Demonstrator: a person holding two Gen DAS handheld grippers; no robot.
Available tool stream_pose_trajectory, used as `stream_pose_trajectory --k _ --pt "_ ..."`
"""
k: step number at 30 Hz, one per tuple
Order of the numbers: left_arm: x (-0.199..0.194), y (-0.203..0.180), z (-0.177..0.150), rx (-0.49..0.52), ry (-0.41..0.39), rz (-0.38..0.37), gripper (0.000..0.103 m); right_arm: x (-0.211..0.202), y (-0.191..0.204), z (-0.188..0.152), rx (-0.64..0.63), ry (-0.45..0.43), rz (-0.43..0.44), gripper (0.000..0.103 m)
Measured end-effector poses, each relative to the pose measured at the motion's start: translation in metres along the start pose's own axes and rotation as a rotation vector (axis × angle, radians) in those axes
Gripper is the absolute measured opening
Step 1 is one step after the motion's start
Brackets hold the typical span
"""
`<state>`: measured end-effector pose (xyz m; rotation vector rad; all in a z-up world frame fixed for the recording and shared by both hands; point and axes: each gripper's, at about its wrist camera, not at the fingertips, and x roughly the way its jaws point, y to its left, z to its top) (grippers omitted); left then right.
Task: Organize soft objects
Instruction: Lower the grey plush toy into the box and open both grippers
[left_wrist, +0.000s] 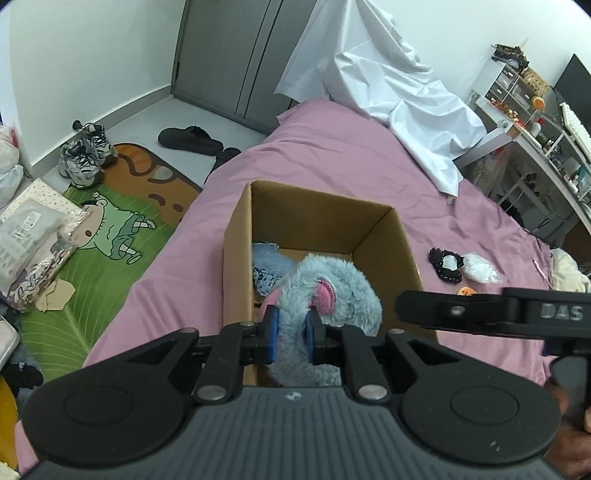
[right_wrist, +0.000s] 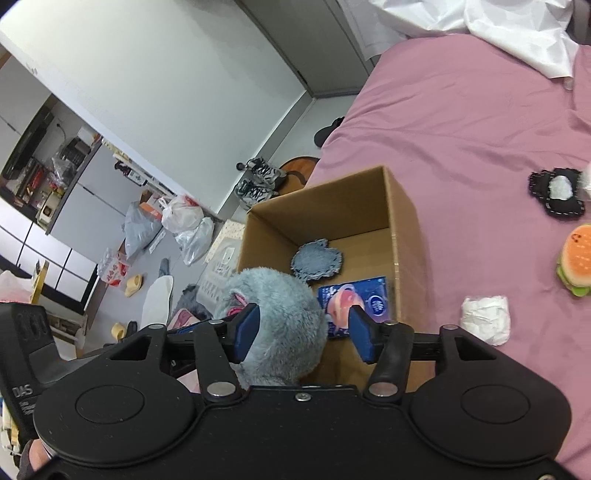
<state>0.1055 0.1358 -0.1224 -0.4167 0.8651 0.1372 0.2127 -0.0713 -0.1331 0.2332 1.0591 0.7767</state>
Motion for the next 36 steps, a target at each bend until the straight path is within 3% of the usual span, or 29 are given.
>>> stream_pose_trajectory --k 4,11,13,19,21,30,36 --pt "0.005 -0.004 0.0 0.024 -0.004 0.049 0.014 -0.013 -0.004 -0.002 0.007 -0.03 -0.013 0.057" --pt "-0.001 -0.014 0.001 0.038 0.0 0.063 0.018 -0.029 -0.016 -0.005 0.01 -0.047 -0.025 0.06" --pt "-0.006 -0.016 0.001 0.04 0.002 0.066 0.025 -0.032 -0.02 -0.006 0.017 -0.052 -0.026 0.064" --pt "-0.025 -0.029 -0.002 0.06 -0.037 0.094 0.063 -0.04 -0.025 -0.009 0.011 -0.069 -0.038 0.074" --pt "-0.031 -0.033 -0.003 0.061 -0.056 0.098 0.074 -0.045 -0.028 -0.01 0.005 -0.079 -0.038 0.085" --pt "-0.041 -0.055 -0.005 0.061 -0.067 0.091 0.086 -0.071 -0.039 -0.015 -0.035 -0.127 -0.058 0.102" --pt "-0.043 -0.071 -0.009 0.067 -0.078 0.071 0.088 -0.085 -0.053 -0.018 -0.024 -0.151 -0.09 0.103"
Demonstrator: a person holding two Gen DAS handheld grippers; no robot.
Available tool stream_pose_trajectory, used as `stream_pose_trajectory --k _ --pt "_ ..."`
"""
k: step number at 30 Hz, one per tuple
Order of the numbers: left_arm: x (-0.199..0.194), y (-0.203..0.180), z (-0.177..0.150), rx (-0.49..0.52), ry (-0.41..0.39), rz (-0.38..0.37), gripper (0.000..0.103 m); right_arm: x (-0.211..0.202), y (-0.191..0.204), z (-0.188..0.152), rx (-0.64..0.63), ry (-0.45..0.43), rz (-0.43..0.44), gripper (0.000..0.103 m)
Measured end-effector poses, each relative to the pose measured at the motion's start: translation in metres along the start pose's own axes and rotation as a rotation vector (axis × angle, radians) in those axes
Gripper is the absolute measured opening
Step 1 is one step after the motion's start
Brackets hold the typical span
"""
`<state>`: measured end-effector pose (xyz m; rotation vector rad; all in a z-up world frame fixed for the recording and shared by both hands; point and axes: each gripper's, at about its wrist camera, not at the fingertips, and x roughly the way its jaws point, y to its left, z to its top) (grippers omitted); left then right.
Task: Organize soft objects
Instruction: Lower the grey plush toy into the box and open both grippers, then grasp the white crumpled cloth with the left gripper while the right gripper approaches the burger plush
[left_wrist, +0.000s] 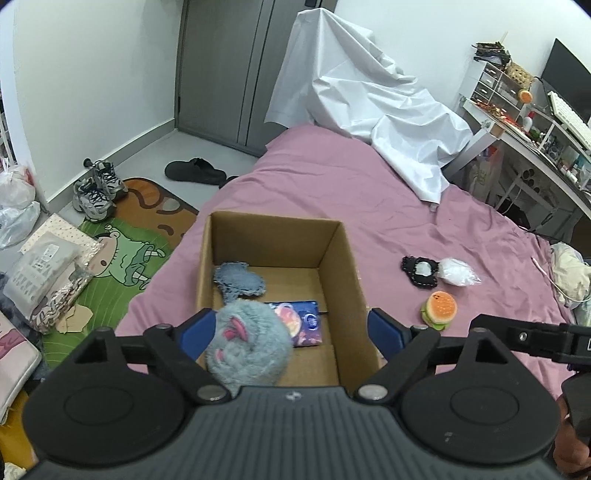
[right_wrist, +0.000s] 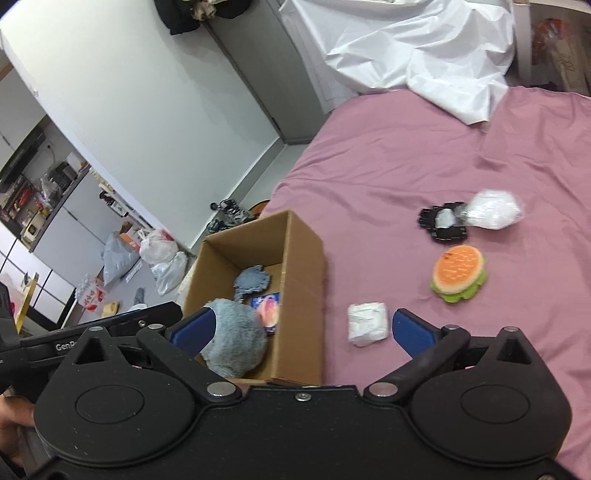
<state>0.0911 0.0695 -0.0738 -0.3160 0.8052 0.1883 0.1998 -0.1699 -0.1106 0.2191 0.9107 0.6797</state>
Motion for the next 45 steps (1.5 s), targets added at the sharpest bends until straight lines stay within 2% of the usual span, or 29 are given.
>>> stream_pose_trajectory --k 9,22,28,32,37,41,45 --pt "0.011 -0.025 -0.002 0.019 0.024 -0.05 0.089 -0.017 -0.031 -0.004 0.045 -0.036 -0.036 0.103" --pt "0.032 -0.069 0.0 0.147 0.054 -0.134 0.088 -0.021 -0.069 -0.012 0.1 -0.058 -0.073 0.102" --pt "0.046 -0.088 0.002 0.18 0.066 -0.153 0.088 -0.021 -0.083 -0.009 0.112 -0.072 -0.082 0.096" --pt "0.057 -0.101 0.002 0.2 0.09 -0.193 0.088 -0.02 -0.09 -0.006 0.093 -0.072 -0.101 0.095" --pt "0.074 -0.117 -0.002 0.238 0.132 -0.198 0.085 -0.018 -0.101 -0.005 0.079 -0.07 -0.107 0.091" --pt "0.088 -0.126 -0.003 0.253 0.163 -0.187 0.077 -0.014 -0.109 -0.003 0.057 -0.061 -0.115 0.088" --pt "0.107 -0.13 -0.005 0.258 0.212 -0.132 0.057 -0.01 -0.116 -0.002 0.05 -0.054 -0.113 0.088"
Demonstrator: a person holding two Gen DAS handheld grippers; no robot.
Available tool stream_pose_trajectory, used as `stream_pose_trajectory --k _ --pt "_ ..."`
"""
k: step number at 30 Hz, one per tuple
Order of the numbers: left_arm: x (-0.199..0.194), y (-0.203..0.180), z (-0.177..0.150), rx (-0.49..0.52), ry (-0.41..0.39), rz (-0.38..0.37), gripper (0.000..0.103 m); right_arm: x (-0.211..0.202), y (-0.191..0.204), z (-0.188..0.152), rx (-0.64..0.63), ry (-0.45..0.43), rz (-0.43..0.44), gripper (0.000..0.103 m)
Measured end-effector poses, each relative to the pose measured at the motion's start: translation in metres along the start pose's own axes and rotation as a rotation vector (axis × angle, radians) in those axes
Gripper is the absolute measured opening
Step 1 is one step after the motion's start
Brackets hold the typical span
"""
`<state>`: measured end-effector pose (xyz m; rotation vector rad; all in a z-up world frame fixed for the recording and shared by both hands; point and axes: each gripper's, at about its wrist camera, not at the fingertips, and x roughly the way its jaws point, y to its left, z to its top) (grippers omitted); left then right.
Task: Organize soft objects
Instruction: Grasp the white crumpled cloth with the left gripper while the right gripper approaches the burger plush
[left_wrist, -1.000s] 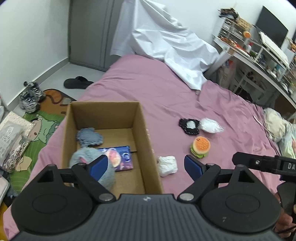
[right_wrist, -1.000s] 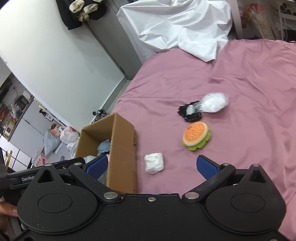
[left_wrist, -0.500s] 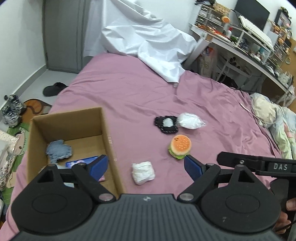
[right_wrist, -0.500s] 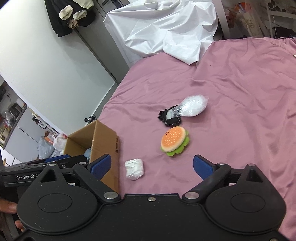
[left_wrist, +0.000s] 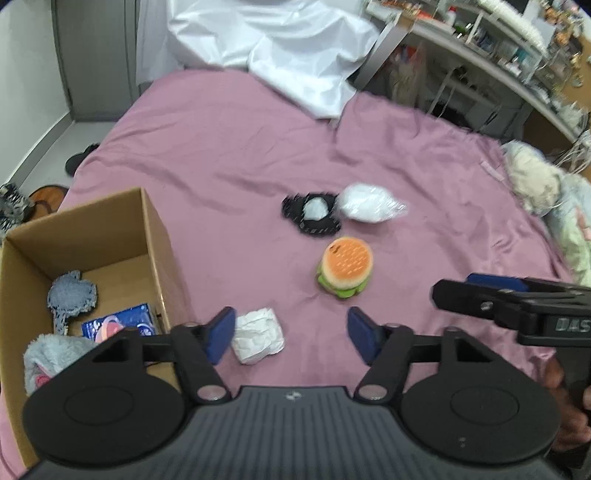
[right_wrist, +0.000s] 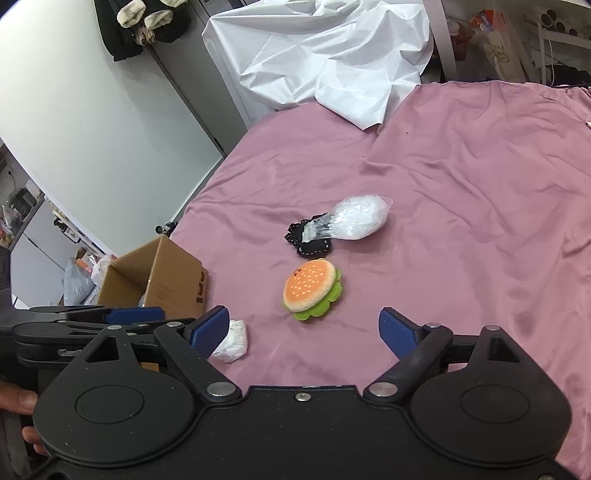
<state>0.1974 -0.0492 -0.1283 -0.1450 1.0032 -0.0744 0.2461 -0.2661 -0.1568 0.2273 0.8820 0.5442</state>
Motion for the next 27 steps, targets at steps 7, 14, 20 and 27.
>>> stream_pose_trajectory --k 7,14,20,27 --pt "0.029 -0.003 0.0 -0.01 0.063 0.094 0.051 0.012 -0.016 0.001 -0.015 0.001 0.021 0.087" --pt "0.048 -0.015 0.003 0.004 0.079 0.188 0.05 0.031 -0.024 0.003 -0.051 0.028 0.069 0.079" --pt "0.058 -0.027 0.009 0.041 0.088 0.275 0.046 0.047 -0.031 0.005 -0.081 0.034 0.117 0.077" --pt "0.079 -0.039 0.003 0.087 0.154 0.349 0.045 0.058 -0.052 0.003 -0.024 0.018 0.185 0.075"
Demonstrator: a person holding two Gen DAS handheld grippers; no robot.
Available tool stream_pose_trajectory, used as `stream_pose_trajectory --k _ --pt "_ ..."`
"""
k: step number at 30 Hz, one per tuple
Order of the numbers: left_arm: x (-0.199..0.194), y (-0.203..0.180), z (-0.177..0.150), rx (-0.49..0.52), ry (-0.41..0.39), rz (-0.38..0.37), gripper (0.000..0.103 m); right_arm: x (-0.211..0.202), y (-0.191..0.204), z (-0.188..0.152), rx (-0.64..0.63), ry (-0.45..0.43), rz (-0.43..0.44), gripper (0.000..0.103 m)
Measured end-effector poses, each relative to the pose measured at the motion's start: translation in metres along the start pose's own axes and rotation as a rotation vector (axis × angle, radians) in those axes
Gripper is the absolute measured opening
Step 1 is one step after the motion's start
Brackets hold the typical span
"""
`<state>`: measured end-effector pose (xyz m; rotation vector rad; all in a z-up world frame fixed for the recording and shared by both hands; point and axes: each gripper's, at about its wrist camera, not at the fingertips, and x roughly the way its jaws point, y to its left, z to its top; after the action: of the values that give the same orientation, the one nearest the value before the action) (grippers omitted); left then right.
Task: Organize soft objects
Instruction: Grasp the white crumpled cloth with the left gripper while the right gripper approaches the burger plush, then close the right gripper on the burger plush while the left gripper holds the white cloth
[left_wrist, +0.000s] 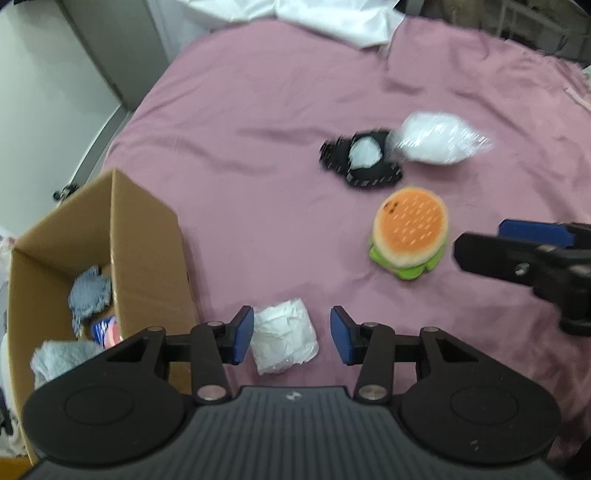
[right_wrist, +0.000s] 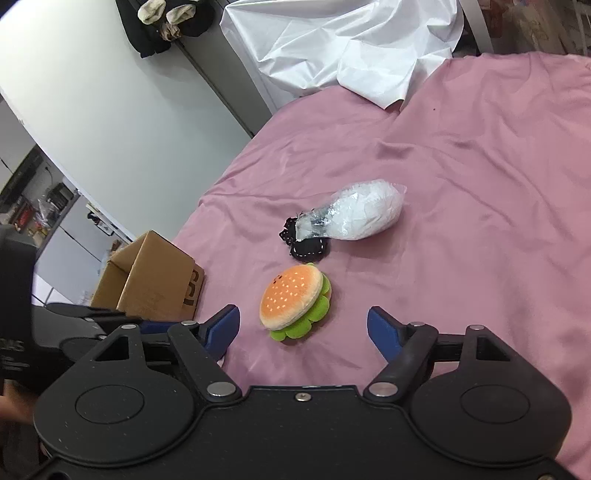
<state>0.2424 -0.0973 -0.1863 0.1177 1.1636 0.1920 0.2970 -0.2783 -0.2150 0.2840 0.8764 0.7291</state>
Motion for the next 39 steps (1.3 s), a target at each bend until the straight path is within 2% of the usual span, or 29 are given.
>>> stream_pose_trajectory --k 6,10,12,13,15,20,22,24,27,33,39 --pt "0.01 -0.001 0.001 -0.009 0.037 0.071 0.045 0.009 -0.004 0.0 -0.016 0.027 0.057 0.074" --pt "0.016 -0.004 0.002 -0.004 0.051 0.102 0.044 0.021 -0.005 -0.002 -0.028 0.048 0.06 0.072" --pt "0.019 -0.003 0.002 -0.02 0.054 0.124 0.032 0.026 -0.008 -0.002 -0.013 0.048 0.061 0.069" --pt "0.021 -0.001 0.003 -0.039 0.055 0.128 0.031 0.026 -0.009 -0.002 -0.01 0.043 0.063 0.068" --pt "0.02 0.004 0.003 -0.074 0.045 0.119 0.03 0.028 -0.011 -0.001 -0.008 0.024 0.061 0.064" --pt "0.013 0.009 0.006 -0.097 0.008 0.09 0.03 0.035 -0.013 -0.001 -0.007 0.017 0.066 0.063" --pt "0.009 0.007 0.006 -0.084 -0.011 0.069 0.03 0.035 -0.014 -0.001 -0.002 0.01 0.061 0.057" --pt "0.005 0.006 0.006 -0.072 -0.025 0.051 0.03 0.036 -0.016 0.0 0.005 0.005 0.05 0.039" --pt "-0.001 0.004 0.006 -0.08 -0.046 0.03 0.03 0.037 -0.021 -0.001 0.018 0.003 0.047 0.03" --pt "-0.011 0.005 0.008 -0.1 -0.082 0.0 0.03 0.023 -0.012 -0.003 0.004 -0.017 0.019 0.023" --pt "-0.024 0.015 0.003 -0.111 -0.112 -0.022 0.03 -0.001 -0.003 -0.003 -0.003 -0.052 -0.024 0.022"
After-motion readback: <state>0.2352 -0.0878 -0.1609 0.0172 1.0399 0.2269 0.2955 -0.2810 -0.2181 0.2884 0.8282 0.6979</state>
